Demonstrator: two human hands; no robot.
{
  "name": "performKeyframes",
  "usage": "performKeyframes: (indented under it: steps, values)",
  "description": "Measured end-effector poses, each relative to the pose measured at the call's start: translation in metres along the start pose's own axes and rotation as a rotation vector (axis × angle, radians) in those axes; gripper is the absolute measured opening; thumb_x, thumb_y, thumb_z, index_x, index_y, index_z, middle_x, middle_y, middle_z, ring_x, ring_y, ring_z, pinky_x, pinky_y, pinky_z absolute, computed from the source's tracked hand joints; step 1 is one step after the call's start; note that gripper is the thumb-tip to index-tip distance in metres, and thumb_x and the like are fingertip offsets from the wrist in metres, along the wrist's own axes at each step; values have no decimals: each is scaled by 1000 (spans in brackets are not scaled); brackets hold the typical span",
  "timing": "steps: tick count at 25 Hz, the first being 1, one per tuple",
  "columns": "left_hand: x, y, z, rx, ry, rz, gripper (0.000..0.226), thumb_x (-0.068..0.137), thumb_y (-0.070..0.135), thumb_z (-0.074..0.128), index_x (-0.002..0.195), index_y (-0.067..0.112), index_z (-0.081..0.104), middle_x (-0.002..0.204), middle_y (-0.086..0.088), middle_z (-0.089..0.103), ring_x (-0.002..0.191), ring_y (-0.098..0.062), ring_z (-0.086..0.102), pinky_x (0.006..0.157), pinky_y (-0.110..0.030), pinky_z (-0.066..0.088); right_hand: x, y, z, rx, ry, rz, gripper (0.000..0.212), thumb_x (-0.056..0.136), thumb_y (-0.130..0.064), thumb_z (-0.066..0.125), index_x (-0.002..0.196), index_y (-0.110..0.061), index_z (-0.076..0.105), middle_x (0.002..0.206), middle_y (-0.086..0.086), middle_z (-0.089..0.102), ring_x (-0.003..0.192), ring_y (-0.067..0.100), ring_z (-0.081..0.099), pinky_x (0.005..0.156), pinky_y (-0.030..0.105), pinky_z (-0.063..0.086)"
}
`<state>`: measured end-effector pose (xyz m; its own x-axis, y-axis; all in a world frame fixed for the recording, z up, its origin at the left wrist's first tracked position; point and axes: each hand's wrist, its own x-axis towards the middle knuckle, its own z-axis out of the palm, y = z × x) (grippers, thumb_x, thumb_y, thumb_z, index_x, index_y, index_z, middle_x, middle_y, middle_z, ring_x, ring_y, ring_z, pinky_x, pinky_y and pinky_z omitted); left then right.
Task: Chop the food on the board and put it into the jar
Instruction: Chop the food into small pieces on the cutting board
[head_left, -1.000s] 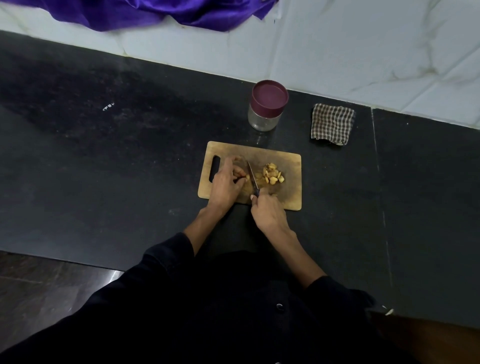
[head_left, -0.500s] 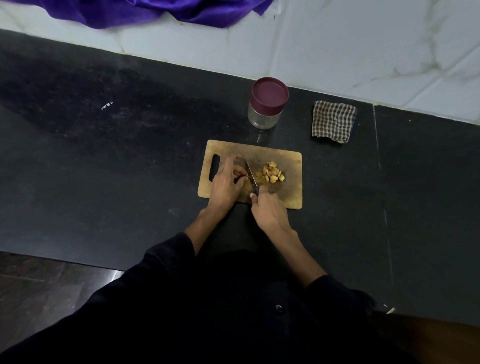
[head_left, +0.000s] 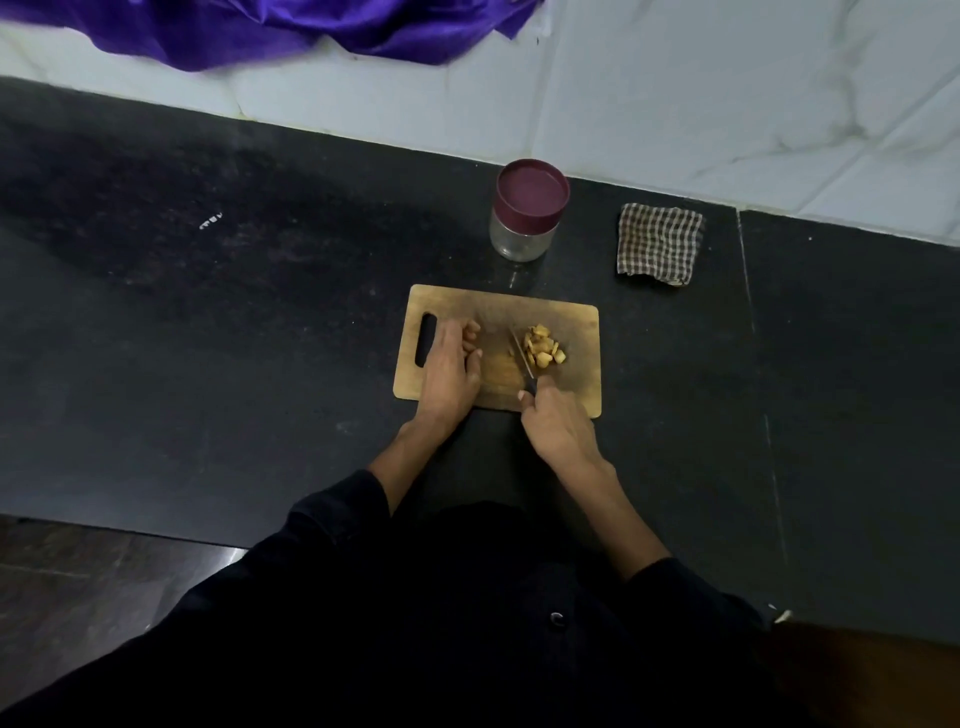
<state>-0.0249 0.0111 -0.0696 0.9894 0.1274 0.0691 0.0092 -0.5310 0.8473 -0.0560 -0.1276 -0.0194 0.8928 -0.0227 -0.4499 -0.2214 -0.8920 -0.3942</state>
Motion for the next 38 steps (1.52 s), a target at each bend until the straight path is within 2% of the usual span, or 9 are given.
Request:
performKeyframes:
  steps: [4, 9, 15, 21, 24, 26, 29, 33, 38]
  values:
    - [0, 0, 0, 20, -21, 8, 26, 88, -2, 55, 110, 10, 50, 108, -3, 51, 90, -9, 52, 81, -19, 46, -13, 23, -18, 79, -18, 11, 22, 103, -35, 43, 113, -17, 51, 91, 4, 60, 85, 24, 64, 77, 49, 57]
    - [0, 0, 1, 50, -47, 28, 27, 87, -3, 54, 111, 10, 51, 111, -3, 51, 95, -9, 50, 83, -16, 42, -38, 60, -18, 76, -24, 58, 25, 102, -39, 43, 109, -17, 53, 97, 6, 64, 91, 25, 65, 83, 50, 54]
    - [4, 0, 0, 110, -101, 17, 23, 87, -1, 56, 107, 11, 57, 112, -1, 51, 98, -8, 52, 83, -13, 43, -50, 77, -18, -36, -159, 62, 26, 102, -43, 42, 95, -19, 50, 88, 1, 59, 83, 21, 61, 76, 43, 53]
    - [3, 0, 2, 157, -109, 58, 21, 86, -3, 57, 98, 14, 61, 107, 2, 53, 100, -13, 54, 87, -25, 50, -25, 59, -31, -35, -145, -22, 26, 103, -39, 43, 109, -17, 55, 91, 0, 57, 82, 18, 58, 70, 36, 46]
    - [4, 5, -4, 169, -162, 48, 22, 87, -2, 56, 100, 15, 63, 109, -1, 57, 100, -12, 55, 88, -24, 49, -20, 60, -38, 83, -152, -51, 19, 102, -37, 44, 103, -22, 54, 85, 0, 57, 77, 19, 60, 69, 41, 51]
    - [-4, 11, -7, 209, -184, 101, 22, 88, 0, 56, 103, 14, 63, 109, -3, 59, 99, -11, 55, 88, -25, 49, -21, 71, -41, 191, -126, -27, 17, 103, -35, 44, 104, -21, 55, 88, 4, 59, 75, 21, 62, 72, 44, 57]
    - [-27, 21, -2, 272, -221, 238, 22, 90, 1, 54, 108, 8, 64, 107, -6, 63, 93, -13, 57, 85, -28, 49, -16, 85, -38, 245, -5, 24, 23, 103, -30, 44, 114, -14, 58, 106, 6, 52, 80, 20, 62, 73, 40, 59]
    - [-54, 31, 18, 379, -371, 415, 32, 90, 2, 53, 120, 6, 62, 124, -10, 63, 112, -24, 60, 97, -37, 49, -9, 83, -32, 99, 251, -21, 28, 101, -27, 48, 123, -13, 59, 110, 7, 49, 91, 22, 59, 75, 34, 50]
    - [-57, 35, 26, 550, -420, 574, 39, 85, 4, 48, 122, 3, 62, 124, -14, 64, 119, -28, 57, 101, -38, 43, 1, 70, -23, -22, 297, -25, 33, 101, -26, 50, 131, -14, 56, 115, 9, 47, 104, 24, 56, 71, 32, 46]
